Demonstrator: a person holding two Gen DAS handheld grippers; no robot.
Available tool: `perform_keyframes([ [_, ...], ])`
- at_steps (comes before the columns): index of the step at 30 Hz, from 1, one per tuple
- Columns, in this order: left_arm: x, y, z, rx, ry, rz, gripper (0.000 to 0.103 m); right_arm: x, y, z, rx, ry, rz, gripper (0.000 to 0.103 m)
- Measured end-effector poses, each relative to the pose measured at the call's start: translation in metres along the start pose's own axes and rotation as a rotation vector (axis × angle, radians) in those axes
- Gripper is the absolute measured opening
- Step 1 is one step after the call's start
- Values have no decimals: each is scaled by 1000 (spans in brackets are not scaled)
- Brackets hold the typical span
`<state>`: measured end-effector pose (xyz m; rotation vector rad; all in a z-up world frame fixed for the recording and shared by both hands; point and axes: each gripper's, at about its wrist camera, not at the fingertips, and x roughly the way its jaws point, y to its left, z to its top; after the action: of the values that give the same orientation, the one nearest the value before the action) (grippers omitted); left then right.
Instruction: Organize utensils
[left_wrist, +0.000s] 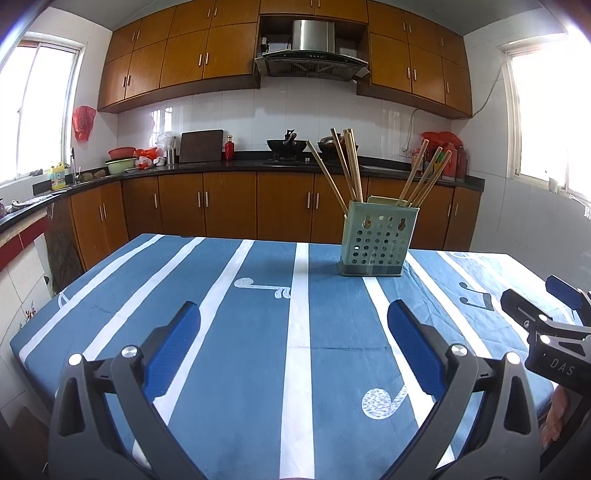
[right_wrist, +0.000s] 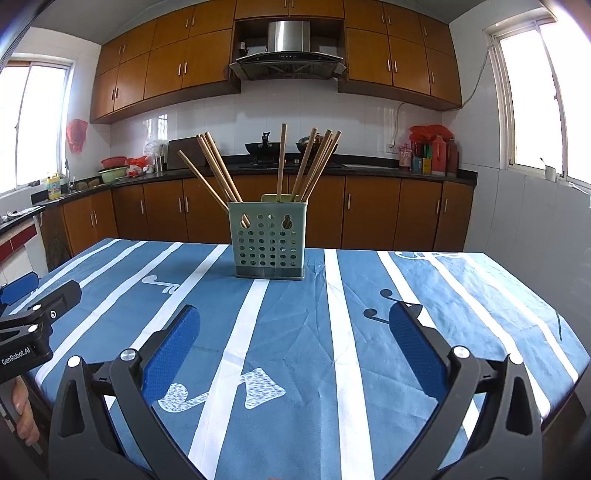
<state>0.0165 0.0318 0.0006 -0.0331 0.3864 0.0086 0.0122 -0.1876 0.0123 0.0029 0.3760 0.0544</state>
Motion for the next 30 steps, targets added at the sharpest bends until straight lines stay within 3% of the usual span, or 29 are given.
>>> perform_keyframes([
  [30, 2, -3, -2, 0, 12, -8, 99, 2, -1, -1, 12, 10, 2, 101],
])
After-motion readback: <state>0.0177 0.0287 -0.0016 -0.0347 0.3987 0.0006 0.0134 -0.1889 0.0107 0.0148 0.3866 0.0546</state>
